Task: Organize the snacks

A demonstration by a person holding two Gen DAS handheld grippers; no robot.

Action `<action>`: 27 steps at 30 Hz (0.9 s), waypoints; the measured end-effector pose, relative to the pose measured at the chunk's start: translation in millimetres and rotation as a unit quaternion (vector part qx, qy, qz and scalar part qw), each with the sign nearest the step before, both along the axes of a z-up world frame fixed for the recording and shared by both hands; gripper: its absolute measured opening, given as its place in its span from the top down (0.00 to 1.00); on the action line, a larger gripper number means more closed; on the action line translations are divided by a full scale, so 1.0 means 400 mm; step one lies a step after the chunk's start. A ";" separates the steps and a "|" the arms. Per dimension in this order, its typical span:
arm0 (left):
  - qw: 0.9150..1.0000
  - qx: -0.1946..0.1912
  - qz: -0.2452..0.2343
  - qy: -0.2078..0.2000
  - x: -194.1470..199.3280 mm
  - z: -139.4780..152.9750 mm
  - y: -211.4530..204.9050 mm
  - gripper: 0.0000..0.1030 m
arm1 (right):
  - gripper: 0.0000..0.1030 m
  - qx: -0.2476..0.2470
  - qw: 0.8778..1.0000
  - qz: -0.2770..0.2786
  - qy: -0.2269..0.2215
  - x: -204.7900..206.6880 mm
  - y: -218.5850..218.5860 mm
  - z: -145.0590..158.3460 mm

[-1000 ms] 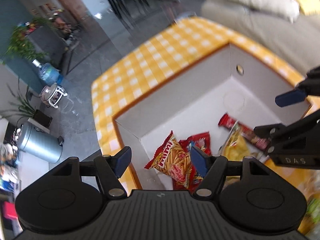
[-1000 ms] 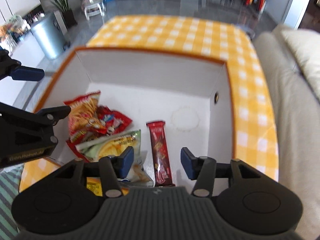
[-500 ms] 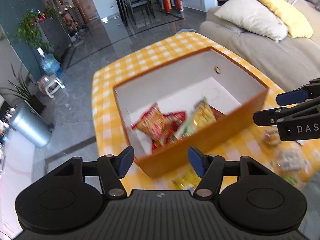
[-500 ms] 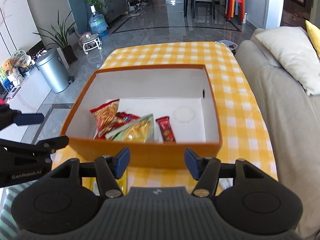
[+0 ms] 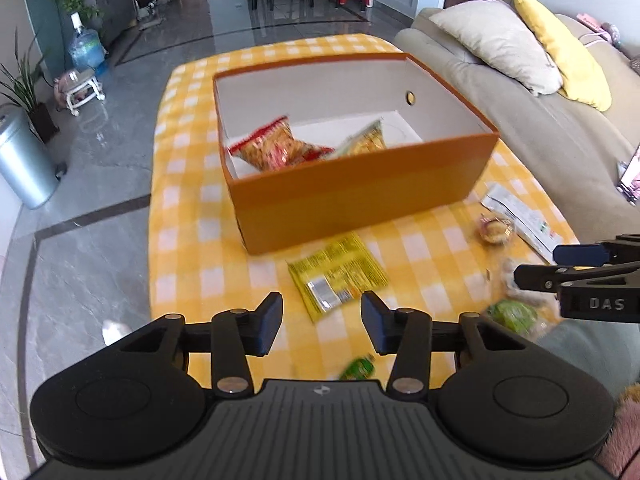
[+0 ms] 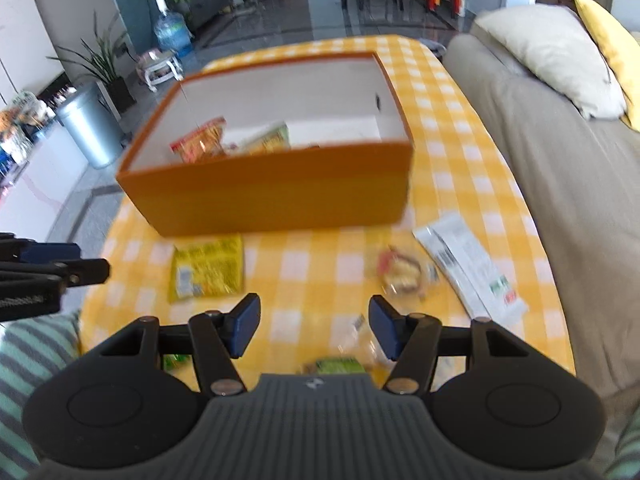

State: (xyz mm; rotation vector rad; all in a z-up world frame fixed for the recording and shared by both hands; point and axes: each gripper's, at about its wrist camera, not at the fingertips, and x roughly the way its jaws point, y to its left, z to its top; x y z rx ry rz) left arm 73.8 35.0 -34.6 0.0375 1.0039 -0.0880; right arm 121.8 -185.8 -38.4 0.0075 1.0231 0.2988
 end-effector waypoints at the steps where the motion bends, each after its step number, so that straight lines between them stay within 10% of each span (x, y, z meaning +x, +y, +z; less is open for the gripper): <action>1: 1.000 -0.004 0.002 0.003 -0.008 -0.003 0.000 0.48 | 0.44 -0.004 1.000 0.000 0.006 -0.008 -0.005 -0.008; 12: 0.996 -0.038 -0.015 0.078 -0.043 -0.072 -0.014 0.34 | 0.43 -0.027 0.999 0.000 0.047 -0.078 -0.060 -0.065; 27: 0.987 0.045 -0.054 0.145 -0.007 -0.195 -0.058 0.34 | 0.39 -0.003 0.997 0.005 0.079 -0.037 -0.048 -0.134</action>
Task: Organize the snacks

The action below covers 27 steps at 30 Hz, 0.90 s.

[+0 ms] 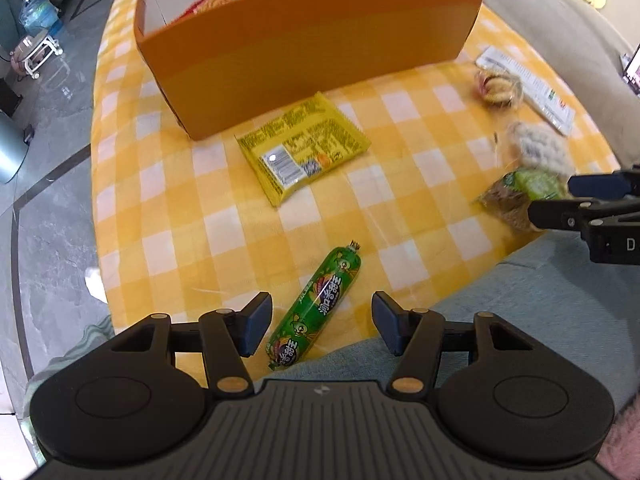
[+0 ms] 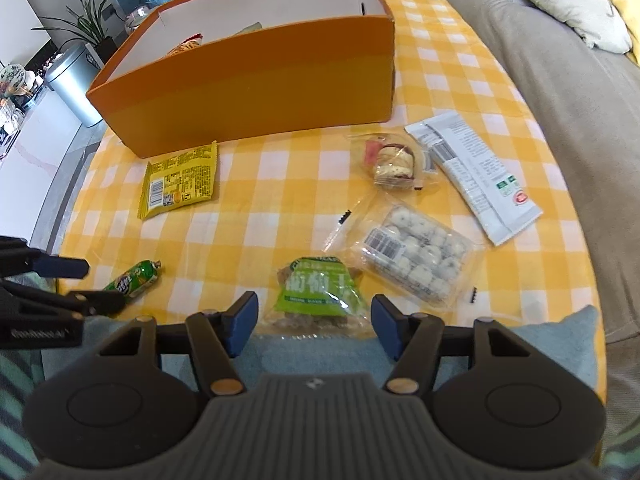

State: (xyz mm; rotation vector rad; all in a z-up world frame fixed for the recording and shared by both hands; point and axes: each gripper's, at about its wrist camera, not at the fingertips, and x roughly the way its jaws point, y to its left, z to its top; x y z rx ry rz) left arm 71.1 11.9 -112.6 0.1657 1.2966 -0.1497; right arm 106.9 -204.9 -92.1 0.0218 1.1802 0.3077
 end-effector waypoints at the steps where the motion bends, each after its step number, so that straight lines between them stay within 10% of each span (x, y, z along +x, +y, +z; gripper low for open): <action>1: 1.000 0.003 -0.003 0.005 0.002 -0.006 -0.003 0.34 | 0.38 -0.006 1.000 0.003 -0.001 0.002 0.005 -0.005; 19: 0.999 0.031 0.007 0.029 0.021 -0.056 -0.013 0.50 | 0.52 -0.019 0.999 0.017 0.021 0.021 0.018 -0.053; 27: 0.999 0.028 0.013 0.030 0.021 -0.061 -0.015 0.72 | 0.60 -0.029 0.999 0.019 0.009 0.011 0.023 -0.039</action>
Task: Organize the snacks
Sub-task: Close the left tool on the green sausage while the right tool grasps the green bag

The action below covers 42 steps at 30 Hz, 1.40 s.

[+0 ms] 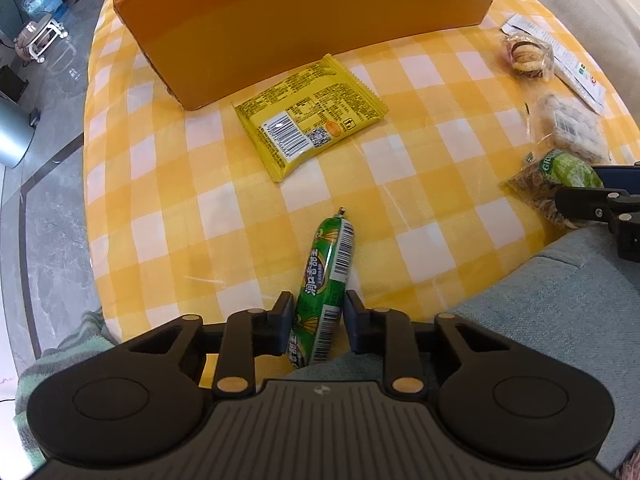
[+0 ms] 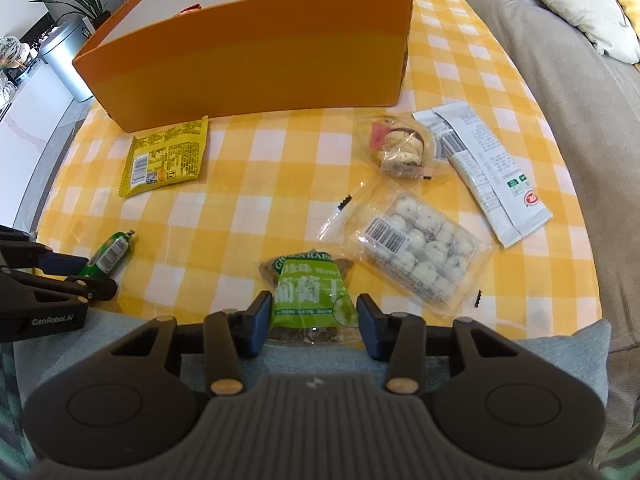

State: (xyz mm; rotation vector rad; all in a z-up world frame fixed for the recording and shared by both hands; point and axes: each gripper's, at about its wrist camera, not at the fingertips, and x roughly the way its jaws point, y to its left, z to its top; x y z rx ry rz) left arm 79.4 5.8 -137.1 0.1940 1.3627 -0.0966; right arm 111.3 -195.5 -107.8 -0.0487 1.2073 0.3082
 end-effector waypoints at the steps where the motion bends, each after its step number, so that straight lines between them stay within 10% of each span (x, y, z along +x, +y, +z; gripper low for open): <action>1: 1.000 0.000 0.001 -0.002 -0.001 0.000 0.000 0.72 | 0.61 0.001 1.000 -0.001 -0.001 -0.001 0.000 0.003; 23: 0.992 -0.100 0.034 -0.072 0.038 0.138 -0.007 0.76 | 0.65 0.072 0.996 0.000 -0.050 -0.004 0.030 0.126; 42: 0.995 -0.090 0.051 -0.005 0.052 -0.008 -0.045 0.74 | 0.63 0.045 0.999 0.013 0.015 0.022 0.056 -0.007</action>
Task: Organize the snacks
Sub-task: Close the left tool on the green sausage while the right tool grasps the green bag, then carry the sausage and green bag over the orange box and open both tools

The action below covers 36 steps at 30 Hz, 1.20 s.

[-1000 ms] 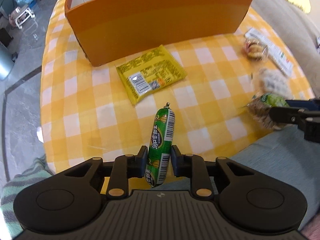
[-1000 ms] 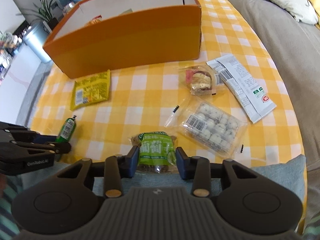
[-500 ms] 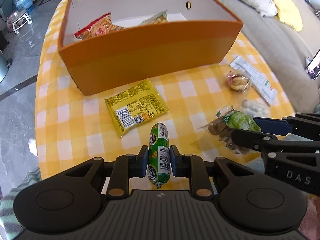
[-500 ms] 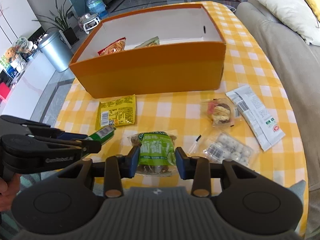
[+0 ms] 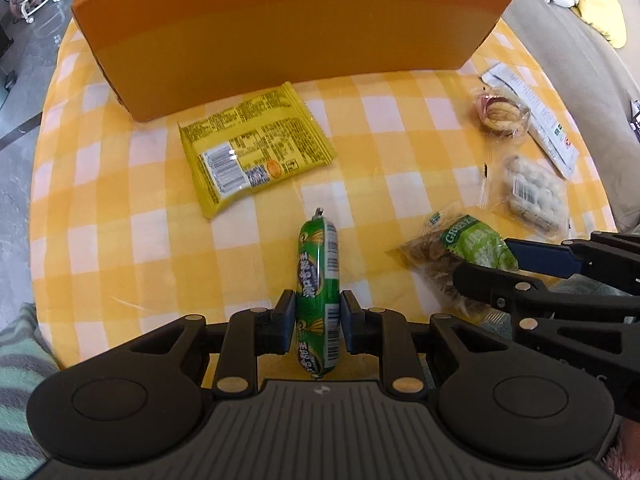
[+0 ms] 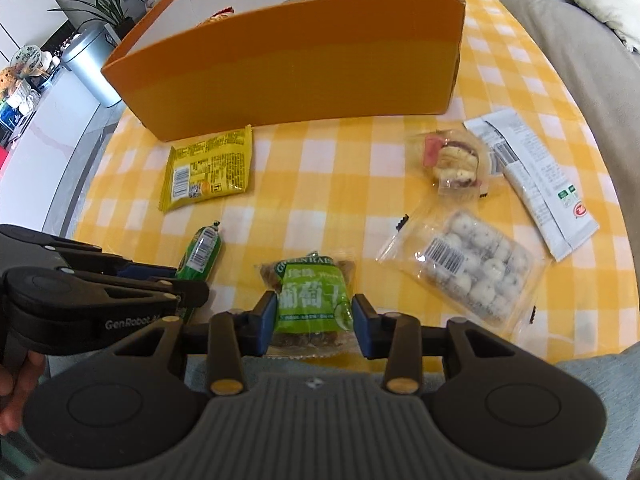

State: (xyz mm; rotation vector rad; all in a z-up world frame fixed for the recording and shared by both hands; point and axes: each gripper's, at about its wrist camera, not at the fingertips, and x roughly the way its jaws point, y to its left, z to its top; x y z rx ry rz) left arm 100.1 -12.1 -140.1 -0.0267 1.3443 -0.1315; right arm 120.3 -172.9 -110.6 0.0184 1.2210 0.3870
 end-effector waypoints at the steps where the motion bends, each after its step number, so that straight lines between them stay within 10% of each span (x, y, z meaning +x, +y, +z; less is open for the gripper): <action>1: 1.000 0.001 -0.001 -0.004 -0.003 0.000 -0.004 0.74 | 0.63 0.001 1.000 0.000 0.001 0.000 -0.001 -0.001; 12: 0.998 0.052 -0.017 -0.029 -0.020 0.002 -0.052 0.76 | 0.61 0.006 1.000 0.006 0.007 0.003 -0.006 -0.014; 36: 0.986 -0.052 0.038 -0.154 -0.003 0.269 0.019 0.76 | 0.69 0.026 0.996 -0.033 -0.078 0.004 -0.059 0.167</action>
